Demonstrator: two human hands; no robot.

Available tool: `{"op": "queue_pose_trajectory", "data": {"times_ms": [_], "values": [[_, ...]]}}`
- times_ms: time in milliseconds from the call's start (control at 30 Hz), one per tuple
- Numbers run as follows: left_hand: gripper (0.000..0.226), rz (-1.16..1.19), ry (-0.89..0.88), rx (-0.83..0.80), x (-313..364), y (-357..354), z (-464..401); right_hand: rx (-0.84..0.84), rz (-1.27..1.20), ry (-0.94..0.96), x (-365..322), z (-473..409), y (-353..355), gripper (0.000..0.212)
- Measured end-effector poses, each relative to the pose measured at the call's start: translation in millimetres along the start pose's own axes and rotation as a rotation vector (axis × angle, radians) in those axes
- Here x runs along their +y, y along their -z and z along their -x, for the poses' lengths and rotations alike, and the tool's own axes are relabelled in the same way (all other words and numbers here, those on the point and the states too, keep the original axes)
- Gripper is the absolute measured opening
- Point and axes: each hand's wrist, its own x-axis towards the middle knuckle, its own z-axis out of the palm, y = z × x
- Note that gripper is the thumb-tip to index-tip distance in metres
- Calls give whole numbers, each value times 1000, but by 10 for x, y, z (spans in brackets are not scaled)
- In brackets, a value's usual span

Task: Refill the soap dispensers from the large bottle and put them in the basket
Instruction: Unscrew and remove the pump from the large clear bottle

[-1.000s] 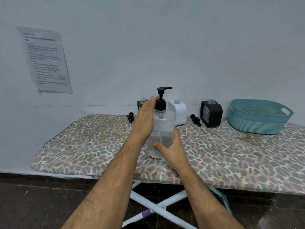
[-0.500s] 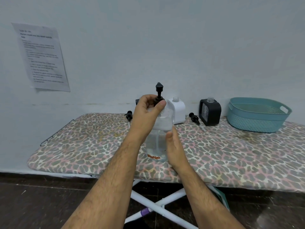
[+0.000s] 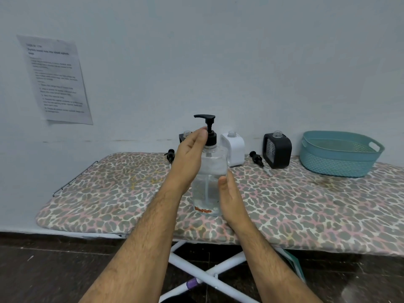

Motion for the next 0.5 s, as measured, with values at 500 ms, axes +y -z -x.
{"op": "queue_pose_trajectory", "data": {"times_ms": [500], "values": [[53, 11, -13, 24, -1, 0, 30, 5, -3, 6, 42, -9, 5, 65]]}}
